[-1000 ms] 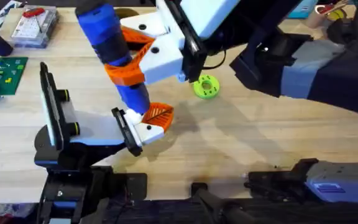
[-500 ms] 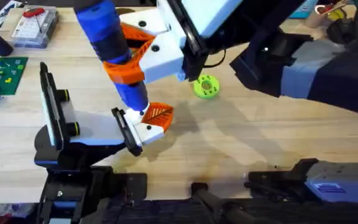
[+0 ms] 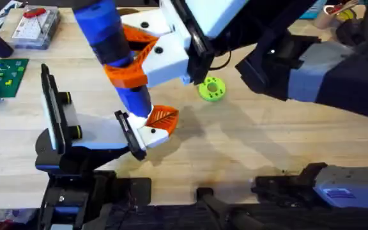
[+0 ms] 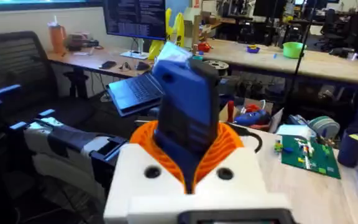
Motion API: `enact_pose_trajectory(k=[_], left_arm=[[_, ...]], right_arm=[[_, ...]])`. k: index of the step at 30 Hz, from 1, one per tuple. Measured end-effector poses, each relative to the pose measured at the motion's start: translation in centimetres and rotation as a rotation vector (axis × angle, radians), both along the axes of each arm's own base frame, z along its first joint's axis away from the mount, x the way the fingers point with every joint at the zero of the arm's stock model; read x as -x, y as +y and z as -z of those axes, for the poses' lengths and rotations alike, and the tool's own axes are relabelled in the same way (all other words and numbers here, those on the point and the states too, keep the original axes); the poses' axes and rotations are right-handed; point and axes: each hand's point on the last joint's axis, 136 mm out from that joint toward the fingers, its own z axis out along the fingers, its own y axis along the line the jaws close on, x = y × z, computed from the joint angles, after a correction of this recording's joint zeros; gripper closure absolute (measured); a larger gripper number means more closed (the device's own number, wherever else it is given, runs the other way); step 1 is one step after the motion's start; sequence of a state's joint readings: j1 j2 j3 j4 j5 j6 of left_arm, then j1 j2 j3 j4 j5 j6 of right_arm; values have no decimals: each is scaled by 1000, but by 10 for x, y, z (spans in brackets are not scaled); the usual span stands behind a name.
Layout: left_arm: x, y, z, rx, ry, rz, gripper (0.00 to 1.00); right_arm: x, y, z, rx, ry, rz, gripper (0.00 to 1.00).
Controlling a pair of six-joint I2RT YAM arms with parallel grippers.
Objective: Pick up the gripper from the table and insert it into the empty holder that is missing its gripper. Then pick up a screw, insert it into the mounting hole, and use the screwdriver to tighten it. Finally, clean up the table by picking up the vegetable and placing it into the bucket.
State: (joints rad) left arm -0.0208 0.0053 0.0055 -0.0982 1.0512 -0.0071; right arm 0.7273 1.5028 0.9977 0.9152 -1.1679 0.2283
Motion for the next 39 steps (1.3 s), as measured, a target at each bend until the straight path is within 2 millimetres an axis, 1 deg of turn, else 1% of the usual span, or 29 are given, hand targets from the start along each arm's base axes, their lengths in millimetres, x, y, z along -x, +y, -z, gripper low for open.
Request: enact_pose_trajectory(k=[8, 14, 22, 28, 39], left_arm=[[0, 0, 0, 0, 0, 0, 989], [0, 0, 0, 0, 1, 0, 989], [0, 0, 0, 0, 0, 0, 989], [0, 0, 0, 0, 0, 0, 989], [0, 0, 0, 0, 0, 0, 989]], right_arm=[[4, 3, 1, 2, 2, -12, 977], [-1, 6, 11, 22, 18, -9, 977], [-1, 6, 10, 18, 10, -6, 977], [-1, 4, 5, -2, -5, -7, 977], [-1, 5, 6, 4, 6, -8, 977]])
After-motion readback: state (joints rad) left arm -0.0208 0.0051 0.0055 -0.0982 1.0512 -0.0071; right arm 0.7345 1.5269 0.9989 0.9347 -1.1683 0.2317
